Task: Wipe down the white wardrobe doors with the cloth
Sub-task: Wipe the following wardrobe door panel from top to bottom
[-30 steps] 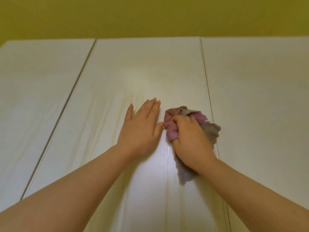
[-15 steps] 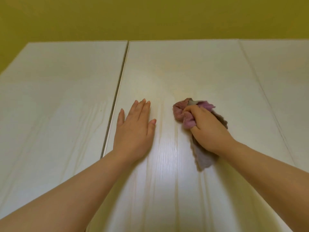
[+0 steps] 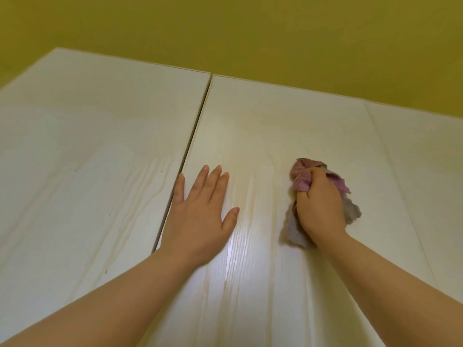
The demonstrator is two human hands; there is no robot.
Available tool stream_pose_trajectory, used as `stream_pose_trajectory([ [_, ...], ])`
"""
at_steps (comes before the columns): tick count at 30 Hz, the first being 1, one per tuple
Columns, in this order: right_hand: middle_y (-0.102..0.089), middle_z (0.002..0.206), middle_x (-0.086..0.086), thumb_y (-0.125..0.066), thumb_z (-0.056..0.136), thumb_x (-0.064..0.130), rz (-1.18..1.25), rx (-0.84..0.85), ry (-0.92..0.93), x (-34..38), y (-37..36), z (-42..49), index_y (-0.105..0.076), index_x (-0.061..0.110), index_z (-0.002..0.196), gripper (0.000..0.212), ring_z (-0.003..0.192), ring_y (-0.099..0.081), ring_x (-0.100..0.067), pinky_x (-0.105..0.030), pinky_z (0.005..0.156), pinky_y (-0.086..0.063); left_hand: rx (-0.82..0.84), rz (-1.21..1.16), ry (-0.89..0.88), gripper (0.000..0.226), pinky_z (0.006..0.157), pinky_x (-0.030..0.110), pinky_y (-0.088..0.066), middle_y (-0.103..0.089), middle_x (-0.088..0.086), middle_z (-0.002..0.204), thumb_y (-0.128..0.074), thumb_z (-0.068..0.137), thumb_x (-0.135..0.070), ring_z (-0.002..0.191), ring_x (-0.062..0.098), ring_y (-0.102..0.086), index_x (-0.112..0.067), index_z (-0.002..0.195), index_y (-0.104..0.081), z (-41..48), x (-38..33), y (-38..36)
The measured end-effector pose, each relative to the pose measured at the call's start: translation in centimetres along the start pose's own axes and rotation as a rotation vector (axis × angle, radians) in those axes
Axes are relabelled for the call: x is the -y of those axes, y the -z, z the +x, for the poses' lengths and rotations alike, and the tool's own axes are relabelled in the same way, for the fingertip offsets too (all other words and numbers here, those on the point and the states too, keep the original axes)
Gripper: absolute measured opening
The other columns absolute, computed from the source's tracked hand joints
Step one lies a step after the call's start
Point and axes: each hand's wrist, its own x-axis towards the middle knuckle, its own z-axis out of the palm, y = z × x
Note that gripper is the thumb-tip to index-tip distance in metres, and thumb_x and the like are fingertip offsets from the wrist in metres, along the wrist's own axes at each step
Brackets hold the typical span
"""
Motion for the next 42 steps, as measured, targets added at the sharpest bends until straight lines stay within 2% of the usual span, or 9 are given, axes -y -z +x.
stream_pose_trajectory([
  [3, -0.058, 0.099, -0.008, -0.034, 0.087, 0.020, -0.050, 0.081, 0.115, 1.8, -1.0, -0.4, -0.053, 0.015, 0.096, 0.022, 0.098, -0.050, -0.026, -0.042, 0.087, -0.040, 0.002, 0.012, 0.006, 0.088, 0.112, 0.043, 0.021, 0.017, -0.005, 0.158, 0.024, 0.068, -0.054, 0.143, 0.011, 0.021, -0.021, 0.150, 0.015, 0.4, -0.1, -0.2],
  [6, -0.051, 0.086, 0.011, -0.034, 0.082, 0.028, -0.039, 0.322, 0.435, 2.4, -0.9, -1.9, -0.048, 0.030, 0.085, 0.015, 0.087, -0.045, -0.012, -0.026, 0.073, -0.032, 0.010, 0.023, 0.003, 0.088, 0.112, 0.044, 0.020, 0.014, -0.006, 0.158, 0.023, 0.069, -0.054, 0.144, 0.011, 0.018, -0.022, 0.150, 0.012, 0.2, 0.1, -0.2],
  [11, -0.056, 0.111, -0.010, -0.038, 0.090, 0.015, -0.024, 0.040, -0.091, 1.3, -0.3, 1.2, -0.051, 0.014, 0.110, 0.024, 0.112, -0.046, -0.029, -0.037, 0.090, -0.038, 0.006, 0.020, 0.010, 0.087, 0.114, 0.044, 0.019, 0.017, -0.007, 0.158, 0.024, 0.069, -0.054, 0.143, 0.009, 0.020, -0.023, 0.149, 0.015, 0.2, 0.1, -0.2],
  [17, -0.051, 0.092, 0.008, -0.035, 0.083, 0.021, -0.040, 0.280, 0.330, 2.3, -1.0, -1.0, -0.051, 0.024, 0.094, 0.019, 0.094, -0.043, -0.016, -0.029, 0.078, -0.031, 0.011, 0.022, 0.015, 0.088, 0.113, 0.045, 0.018, 0.013, -0.007, 0.158, 0.022, 0.069, -0.055, 0.144, 0.009, 0.017, -0.024, 0.150, 0.011, 0.2, 0.0, -0.2],
  [20, -0.059, 0.102, -0.007, -0.039, 0.085, 0.011, -0.038, 0.122, 0.125, 1.7, -0.9, 1.3, -0.052, 0.014, 0.102, 0.022, 0.103, -0.050, -0.027, -0.038, 0.088, -0.039, 0.014, 0.021, 0.009, 0.088, 0.112, 0.045, 0.020, 0.015, -0.008, 0.158, 0.024, 0.068, -0.054, 0.143, 0.009, 0.018, -0.024, 0.150, 0.013, 0.0, 0.0, -0.2],
  [24, -0.049, 0.130, -0.010, -0.037, 0.090, 0.014, -0.206, 0.028, -0.107, 3.1, -2.3, 2.6, -0.041, 0.009, 0.126, 0.036, 0.128, -0.032, -0.029, -0.042, 0.113, -0.011, 0.007, 0.006, 0.012, 0.087, 0.111, 0.044, 0.022, 0.018, -0.009, 0.157, 0.026, 0.067, -0.053, 0.142, 0.007, 0.021, -0.024, 0.148, 0.017, -0.2, 0.0, -0.2],
  [33, -0.053, 0.106, 0.004, -0.040, 0.091, 0.019, -0.059, 0.287, 0.370, 4.7, -2.4, 0.3, -0.052, 0.022, 0.111, 0.023, 0.110, -0.042, -0.019, -0.030, 0.095, -0.030, -0.018, 0.004, -0.006, 0.086, 0.112, 0.045, 0.020, 0.015, -0.009, 0.158, 0.024, 0.069, -0.053, 0.143, 0.007, 0.019, -0.026, 0.150, 0.014, 0.0, 0.3, -0.4],
  [39, -0.050, 0.125, -0.017, -0.036, 0.092, 0.015, -0.163, 0.057, -0.069, 4.7, -2.3, 3.4, -0.043, 0.008, 0.121, 0.031, 0.120, -0.037, -0.032, -0.037, 0.104, -0.021, -0.017, 0.005, -0.008, 0.072, 0.110, 0.043, 0.024, 0.023, -0.011, 0.155, 0.027, 0.067, -0.055, 0.130, 0.001, 0.033, -0.028, 0.133, 0.031, 0.0, 0.4, -0.3],
  [42, -0.051, 0.123, -0.010, -0.037, 0.093, 0.019, -0.122, 0.246, 0.267, 6.6, -3.3, 1.0, -0.047, 0.013, 0.120, 0.030, 0.118, -0.037, -0.025, -0.032, 0.105, -0.019, -0.055, 0.000, -0.025, 0.080, 0.110, 0.042, 0.022, 0.016, -0.008, 0.158, 0.023, 0.071, -0.054, 0.140, 0.005, 0.024, -0.025, 0.145, 0.022, 0.1, 0.3, -0.3],
])
